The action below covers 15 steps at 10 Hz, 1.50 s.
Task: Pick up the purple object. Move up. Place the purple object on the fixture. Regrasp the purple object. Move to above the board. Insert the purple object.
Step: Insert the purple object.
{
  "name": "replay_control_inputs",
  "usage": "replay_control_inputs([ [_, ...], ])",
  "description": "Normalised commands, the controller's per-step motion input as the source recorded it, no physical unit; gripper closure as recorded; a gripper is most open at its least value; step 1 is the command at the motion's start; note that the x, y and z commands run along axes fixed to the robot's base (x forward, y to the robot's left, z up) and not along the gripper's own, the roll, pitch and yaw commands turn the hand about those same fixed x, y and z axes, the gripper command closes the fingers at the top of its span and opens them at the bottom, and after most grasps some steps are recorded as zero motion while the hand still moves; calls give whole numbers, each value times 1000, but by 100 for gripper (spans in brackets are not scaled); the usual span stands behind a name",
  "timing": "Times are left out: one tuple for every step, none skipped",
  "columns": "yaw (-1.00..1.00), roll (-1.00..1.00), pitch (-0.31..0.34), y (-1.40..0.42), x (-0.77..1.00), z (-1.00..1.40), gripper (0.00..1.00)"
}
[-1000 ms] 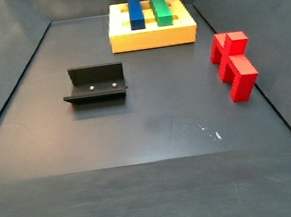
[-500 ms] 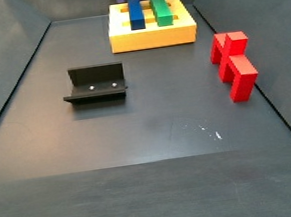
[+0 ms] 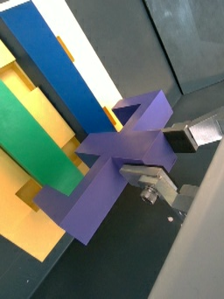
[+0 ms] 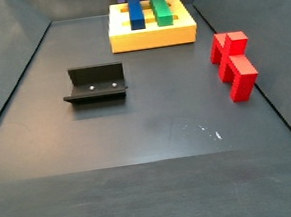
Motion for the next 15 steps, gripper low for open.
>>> replay_control_inputs([
  [0, 0, -3, -37, -29, 0, 100],
  [0, 0, 0, -17, -63, -49, 100],
  [0, 0, -7, -17, -71, -77, 100],
  [0, 0, 0, -37, 0, -123, 100],
  [0, 29, 0, -46, 0, -254, 100],
  [0, 44, 0, -46, 86, -314, 100],
  [0, 63, 0, -20, 237, -366, 100],
  [-6, 74, 14, 0, 251, -289, 100],
  [-26, 81, 29, 0, 254, -191, 100],
  [-34, 63, 14, 0, 200, -234, 100],
  [-37, 47, 0, 0, 146, -283, 100],
  [-54, 79, 10, 0, 80, -271, 100],
  [-31, 54, 34, 0, 0, -51, 100],
  [0, 24, 0, 0, -229, 23, 100],
  [0, 41, 0, -54, -120, 91, 100],
])
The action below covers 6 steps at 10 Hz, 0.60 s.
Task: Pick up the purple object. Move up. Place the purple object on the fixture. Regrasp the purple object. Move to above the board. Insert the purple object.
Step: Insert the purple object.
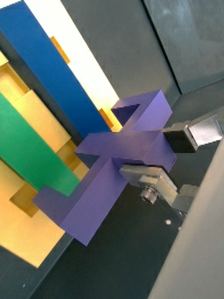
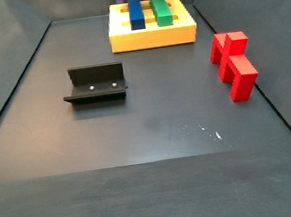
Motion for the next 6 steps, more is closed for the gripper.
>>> replay_control_inputs([
  [0, 0, 0, -34, -89, 109, 100],
  [0, 0, 0, -37, -31, 71, 100],
  [0, 0, 0, -9, -134, 34, 100],
  [0, 13, 0, -20, -194, 197, 100],
  [0, 0, 0, -17, -237, 311, 100],
  [0, 0, 0, 0, -289, 229, 100],
])
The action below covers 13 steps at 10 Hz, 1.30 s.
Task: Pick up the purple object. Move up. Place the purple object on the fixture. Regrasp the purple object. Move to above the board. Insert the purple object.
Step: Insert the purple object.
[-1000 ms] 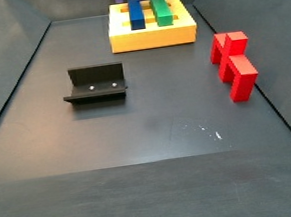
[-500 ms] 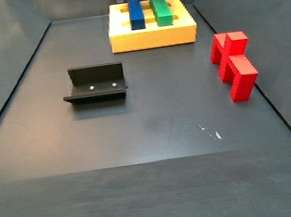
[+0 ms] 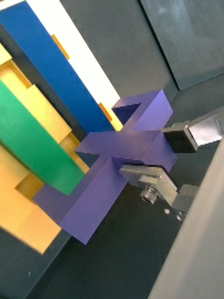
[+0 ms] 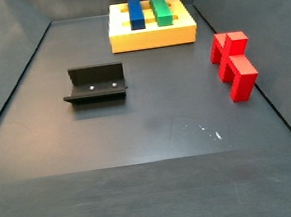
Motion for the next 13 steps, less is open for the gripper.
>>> replay_control_inputs([
  [0, 67, 0, 0, -57, 0, 100],
  [0, 90, 0, -26, 74, -60, 100],
  [0, 56, 0, -117, 286, -131, 100],
  [0, 49, 0, -111, 269, -134, 100],
  [0, 21, 0, -43, 26, -157, 100],
  [0, 59, 0, -6, 0, -197, 100],
  [0, 74, 0, 0, -9, -183, 100],
  [0, 34, 0, 0, -140, -3, 100],
  [0, 3, 0, 0, 0, -43, 100],
  [0, 10, 0, 0, 123, -197, 100],
  [0, 23, 0, 0, 171, -217, 100],
  [0, 43, 0, 0, 154, -223, 100],
  [0, 14, 0, 0, 157, -206, 100],
])
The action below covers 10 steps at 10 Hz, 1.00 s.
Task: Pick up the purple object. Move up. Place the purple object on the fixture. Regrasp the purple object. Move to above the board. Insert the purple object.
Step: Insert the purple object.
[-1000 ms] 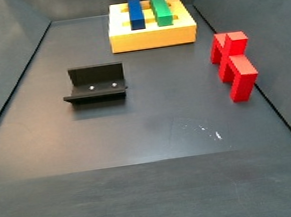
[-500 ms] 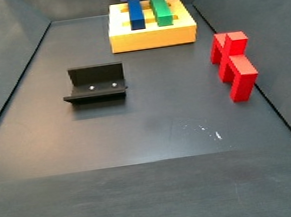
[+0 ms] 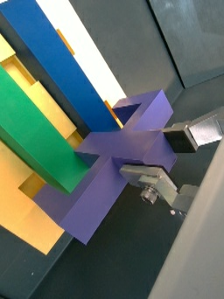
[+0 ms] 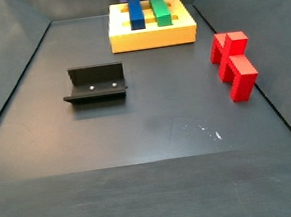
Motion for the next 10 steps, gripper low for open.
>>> replay_control_inputs([
  [0, 29, 0, 0, 120, -157, 100],
  [0, 0, 0, 29, 0, 0, 100],
  [-11, 0, 4, 0, 0, 169, 100],
  [-3, -14, 0, 0, 0, 300, 100],
  [-6, -40, 0, 0, 0, 360, 100],
  [-6, -33, 0, 0, -11, 306, 100],
  [0, 0, 0, 0, 0, 49, 100],
  [0, 7, 0, 0, 0, 0, 100],
  [0, 16, 0, 0, -20, 0, 100],
  [0, 30, 0, 0, 0, -60, 100],
])
